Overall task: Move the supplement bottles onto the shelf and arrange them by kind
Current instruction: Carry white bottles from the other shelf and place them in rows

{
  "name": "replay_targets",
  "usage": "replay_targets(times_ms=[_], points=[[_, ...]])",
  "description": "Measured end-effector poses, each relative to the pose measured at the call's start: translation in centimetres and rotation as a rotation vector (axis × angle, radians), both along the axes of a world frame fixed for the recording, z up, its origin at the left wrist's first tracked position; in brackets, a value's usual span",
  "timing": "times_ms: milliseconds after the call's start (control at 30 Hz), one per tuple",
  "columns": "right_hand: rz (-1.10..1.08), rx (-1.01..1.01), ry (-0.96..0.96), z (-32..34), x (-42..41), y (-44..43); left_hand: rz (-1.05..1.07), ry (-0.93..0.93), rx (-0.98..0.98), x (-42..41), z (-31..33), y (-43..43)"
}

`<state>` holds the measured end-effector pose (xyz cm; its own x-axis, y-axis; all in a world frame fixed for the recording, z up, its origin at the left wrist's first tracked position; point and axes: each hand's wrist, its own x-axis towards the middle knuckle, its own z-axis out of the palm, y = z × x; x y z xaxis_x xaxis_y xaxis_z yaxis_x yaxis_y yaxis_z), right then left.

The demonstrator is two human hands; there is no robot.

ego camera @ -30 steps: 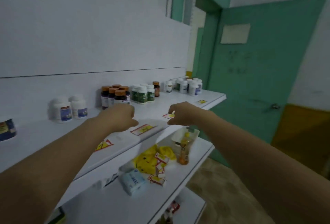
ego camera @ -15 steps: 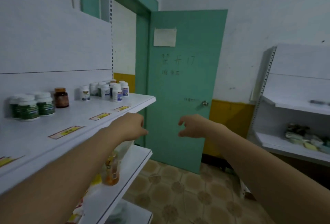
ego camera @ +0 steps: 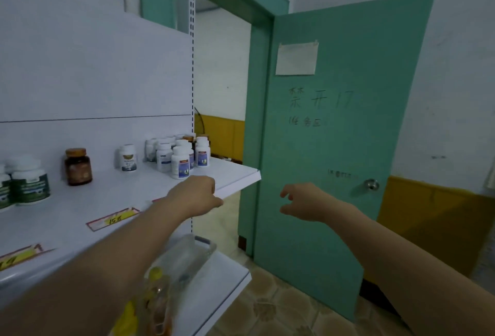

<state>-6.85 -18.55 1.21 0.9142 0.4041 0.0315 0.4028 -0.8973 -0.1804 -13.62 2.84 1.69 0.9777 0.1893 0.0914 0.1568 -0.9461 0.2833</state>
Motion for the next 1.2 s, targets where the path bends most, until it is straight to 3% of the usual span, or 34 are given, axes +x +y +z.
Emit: replay_targets(times_ms=[400, 600, 767, 1033, 1200], points=[[0.294, 0.139, -0.012, 1.5, 17.8, 13.2, 0.422, -0.161, -0.329, 11.3, 1.0, 10.4], [0.389, 0.445, 0.076, 0.6, 23.7, 19.1, 0.578, -0.340, -0.677, 15.3, -0.6, 11.3], [0.502, 0.586, 0.196, -0.9, 27.7, 23.2, 0.604, -0.447, -0.895, 18.1, -1.8, 11.4], [0.641, 0.818, 0.547, -2.9, 30.5, 25.6, 0.538, -0.625, -1.114, 19.1, -3.0, 10.7], [0.772, 1.180, 1.046, -1.3, 30.5, 25.6, 0.480, -0.826, -1.195, 17.9, -1.2, 9.9]])
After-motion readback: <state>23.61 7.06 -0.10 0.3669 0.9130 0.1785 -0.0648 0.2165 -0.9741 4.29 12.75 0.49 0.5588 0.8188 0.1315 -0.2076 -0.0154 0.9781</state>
